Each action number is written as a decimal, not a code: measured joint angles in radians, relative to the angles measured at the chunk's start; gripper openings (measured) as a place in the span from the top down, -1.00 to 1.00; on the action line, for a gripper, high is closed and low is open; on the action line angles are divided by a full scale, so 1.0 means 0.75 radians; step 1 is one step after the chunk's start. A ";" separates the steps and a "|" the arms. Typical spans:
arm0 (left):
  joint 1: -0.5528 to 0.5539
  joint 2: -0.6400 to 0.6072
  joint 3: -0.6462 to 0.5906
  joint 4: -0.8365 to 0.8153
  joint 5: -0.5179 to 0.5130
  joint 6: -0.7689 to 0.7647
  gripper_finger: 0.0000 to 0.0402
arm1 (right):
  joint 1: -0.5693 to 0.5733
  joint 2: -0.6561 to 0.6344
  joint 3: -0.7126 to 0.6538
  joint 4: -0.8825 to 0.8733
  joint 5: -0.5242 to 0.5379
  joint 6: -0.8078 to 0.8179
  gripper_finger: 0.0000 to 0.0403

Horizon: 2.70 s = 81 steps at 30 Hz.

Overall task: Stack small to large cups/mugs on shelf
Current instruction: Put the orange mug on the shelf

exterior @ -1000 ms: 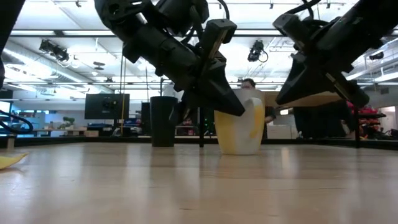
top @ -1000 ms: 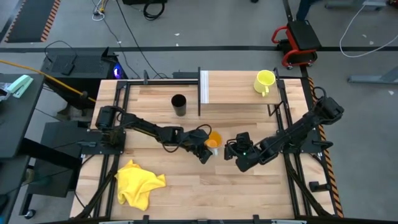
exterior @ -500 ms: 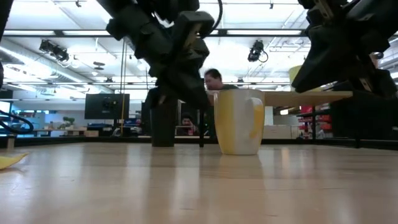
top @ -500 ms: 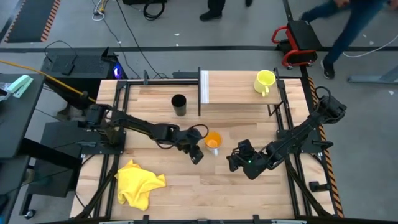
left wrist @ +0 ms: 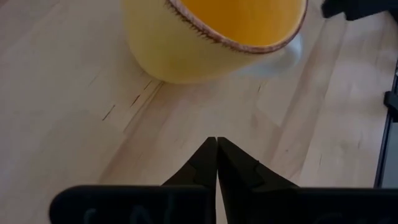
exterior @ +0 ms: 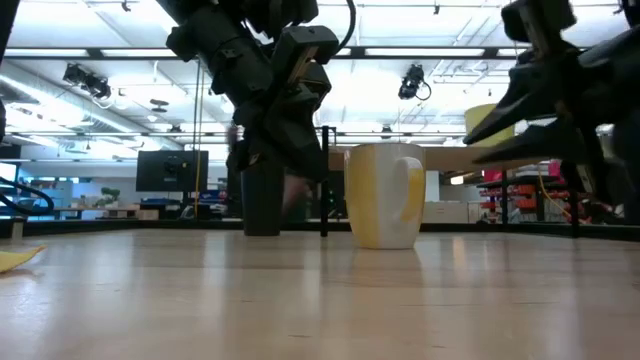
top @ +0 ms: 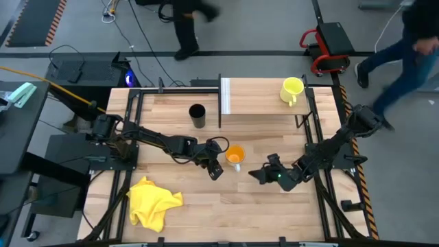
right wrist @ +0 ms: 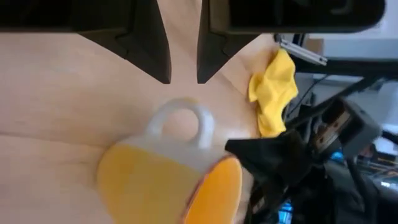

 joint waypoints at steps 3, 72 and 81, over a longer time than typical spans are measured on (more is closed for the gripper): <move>-0.002 0.000 0.000 -0.002 0.000 0.000 0.89 | -0.045 -0.003 0.000 -0.011 -0.033 -0.039 0.61; 0.008 0.002 0.000 0.008 -0.025 0.005 0.89 | -0.275 0.134 0.006 0.277 -0.297 -0.382 0.52; 0.073 0.002 0.000 0.013 -0.035 0.000 0.93 | -0.274 0.134 0.006 0.312 -0.300 -0.387 0.46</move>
